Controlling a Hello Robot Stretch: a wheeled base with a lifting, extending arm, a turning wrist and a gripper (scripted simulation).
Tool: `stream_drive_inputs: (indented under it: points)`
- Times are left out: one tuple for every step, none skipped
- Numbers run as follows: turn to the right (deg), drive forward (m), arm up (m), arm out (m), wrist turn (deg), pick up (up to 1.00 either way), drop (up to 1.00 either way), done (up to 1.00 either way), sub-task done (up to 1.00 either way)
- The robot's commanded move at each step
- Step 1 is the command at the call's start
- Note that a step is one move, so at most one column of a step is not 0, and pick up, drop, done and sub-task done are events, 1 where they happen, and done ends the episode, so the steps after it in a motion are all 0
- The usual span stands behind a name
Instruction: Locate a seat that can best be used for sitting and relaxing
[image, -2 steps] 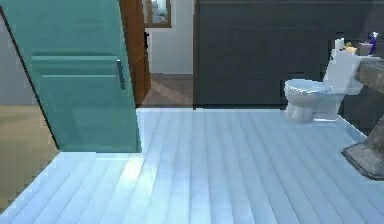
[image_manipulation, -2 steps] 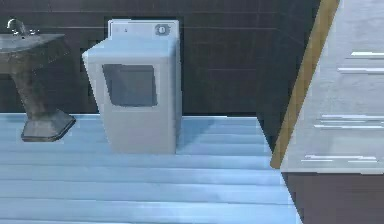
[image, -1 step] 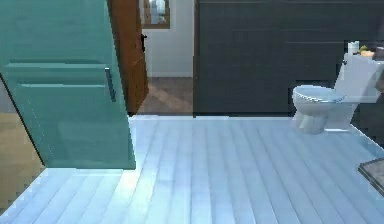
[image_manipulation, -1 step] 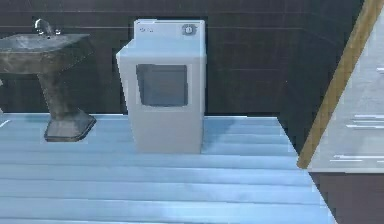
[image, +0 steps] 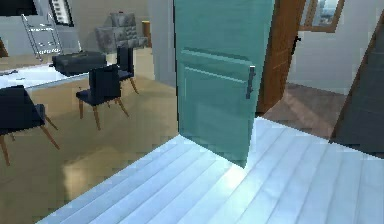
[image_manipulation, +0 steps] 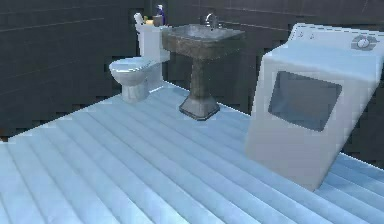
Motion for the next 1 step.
stream_drive_inputs:
  points:
    - [0.0,0.5,0.0,0.0,0.0,0.0,0.0,0.0,0.0]
